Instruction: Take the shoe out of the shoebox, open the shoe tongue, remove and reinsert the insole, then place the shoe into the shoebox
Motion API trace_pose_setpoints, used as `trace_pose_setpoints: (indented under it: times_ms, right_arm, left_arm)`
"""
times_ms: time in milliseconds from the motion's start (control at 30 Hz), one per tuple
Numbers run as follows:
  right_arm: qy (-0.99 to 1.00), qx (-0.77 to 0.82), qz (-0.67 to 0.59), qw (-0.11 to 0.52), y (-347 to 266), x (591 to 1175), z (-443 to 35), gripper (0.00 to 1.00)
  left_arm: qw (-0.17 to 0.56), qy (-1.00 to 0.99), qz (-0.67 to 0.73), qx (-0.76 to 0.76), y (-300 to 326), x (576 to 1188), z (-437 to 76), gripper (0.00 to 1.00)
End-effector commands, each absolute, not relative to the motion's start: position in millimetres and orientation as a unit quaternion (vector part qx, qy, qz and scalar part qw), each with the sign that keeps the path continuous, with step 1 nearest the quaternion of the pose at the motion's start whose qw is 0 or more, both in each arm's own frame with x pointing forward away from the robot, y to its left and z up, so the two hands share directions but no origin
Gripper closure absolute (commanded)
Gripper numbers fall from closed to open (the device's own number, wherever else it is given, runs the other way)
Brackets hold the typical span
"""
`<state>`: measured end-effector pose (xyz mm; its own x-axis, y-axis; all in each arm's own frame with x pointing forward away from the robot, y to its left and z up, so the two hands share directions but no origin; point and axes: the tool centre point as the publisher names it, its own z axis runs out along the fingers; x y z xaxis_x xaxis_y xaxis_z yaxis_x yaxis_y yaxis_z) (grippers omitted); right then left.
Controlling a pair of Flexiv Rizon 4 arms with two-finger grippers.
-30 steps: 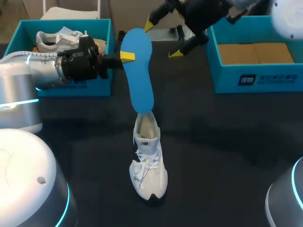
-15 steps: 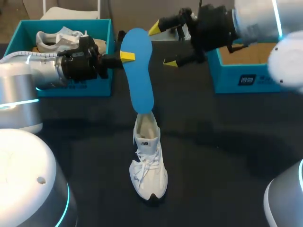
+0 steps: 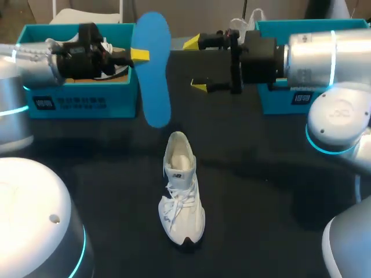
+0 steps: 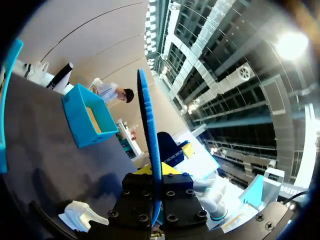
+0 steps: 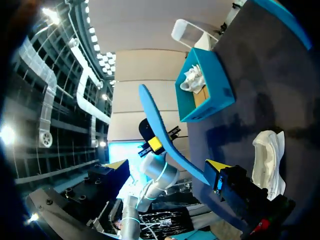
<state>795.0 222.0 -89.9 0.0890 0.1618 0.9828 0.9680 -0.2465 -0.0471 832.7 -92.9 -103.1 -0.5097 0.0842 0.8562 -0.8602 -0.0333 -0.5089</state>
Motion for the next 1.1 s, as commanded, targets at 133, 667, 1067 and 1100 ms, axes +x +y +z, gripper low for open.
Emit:
trace_pose_setpoints:
  times_ms: [133, 667, 1067, 1100]
  right_arm:
    - [-0.430, -0.581, -0.534, 0.438, 224.0, 793.9, -95.3, 0.00]
    - [-0.436, -0.555, -0.538, 0.460, 216.9, 796.5, -98.2, 0.00]
    - [-0.436, -0.555, -0.538, 0.460, 216.9, 796.5, -98.2, 0.00]
    - [-0.436, -0.555, -0.538, 0.460, 216.9, 796.5, -98.2, 0.00]
  left_arm:
    - [0.336, -0.616, 0.653, 0.284, -72.5, 835.3, -91.3, 1.00]
    - [-0.022, -0.673, 0.736, -0.066, -61.0, 833.9, -88.7, 1.00]
    - [-0.099, -0.693, 0.703, -0.126, -65.7, 824.6, -95.0, 1.00]
    - [-0.099, -0.688, 0.705, -0.139, -66.2, 824.1, -96.2, 1.00]
